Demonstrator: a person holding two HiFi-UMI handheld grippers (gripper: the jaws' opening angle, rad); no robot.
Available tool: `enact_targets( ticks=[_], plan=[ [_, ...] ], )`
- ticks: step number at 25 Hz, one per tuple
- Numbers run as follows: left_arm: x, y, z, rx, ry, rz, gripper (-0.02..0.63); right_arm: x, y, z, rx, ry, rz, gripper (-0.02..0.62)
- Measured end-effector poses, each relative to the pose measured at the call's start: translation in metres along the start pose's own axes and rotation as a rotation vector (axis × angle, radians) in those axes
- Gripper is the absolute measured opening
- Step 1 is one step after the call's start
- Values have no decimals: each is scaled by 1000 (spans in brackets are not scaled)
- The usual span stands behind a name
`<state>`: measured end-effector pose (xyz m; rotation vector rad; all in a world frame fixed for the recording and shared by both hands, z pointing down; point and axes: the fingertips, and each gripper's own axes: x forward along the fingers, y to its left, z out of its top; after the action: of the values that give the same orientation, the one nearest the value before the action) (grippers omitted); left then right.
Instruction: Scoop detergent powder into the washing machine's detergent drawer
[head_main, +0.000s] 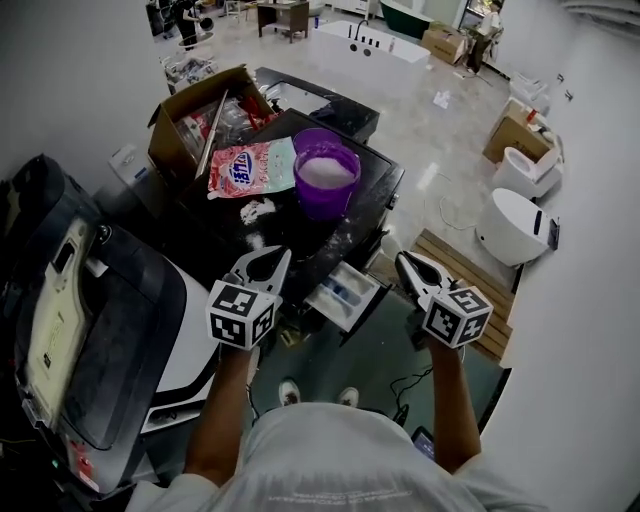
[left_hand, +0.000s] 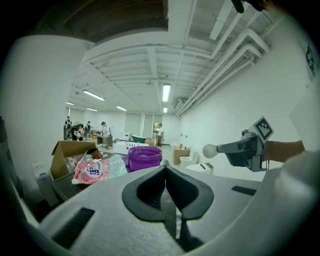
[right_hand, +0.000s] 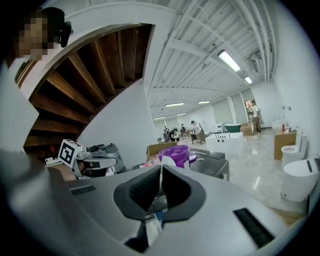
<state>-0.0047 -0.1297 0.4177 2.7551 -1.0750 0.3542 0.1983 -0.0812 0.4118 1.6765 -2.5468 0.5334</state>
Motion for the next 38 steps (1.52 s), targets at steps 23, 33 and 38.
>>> enact_targets(
  ticks=[23,33,38],
  plan=[
    [-14,-28,130,196,-230,-52,9,-46,6,104,-214,-162,-39,13],
    [-9,-28,128,193,-227,-46,9,-39,12,107,-221,-157,-2,13],
    [-7,-26,127,190,-222,-41,9,-35,11,104,-219,-146,7,12]
  ],
)
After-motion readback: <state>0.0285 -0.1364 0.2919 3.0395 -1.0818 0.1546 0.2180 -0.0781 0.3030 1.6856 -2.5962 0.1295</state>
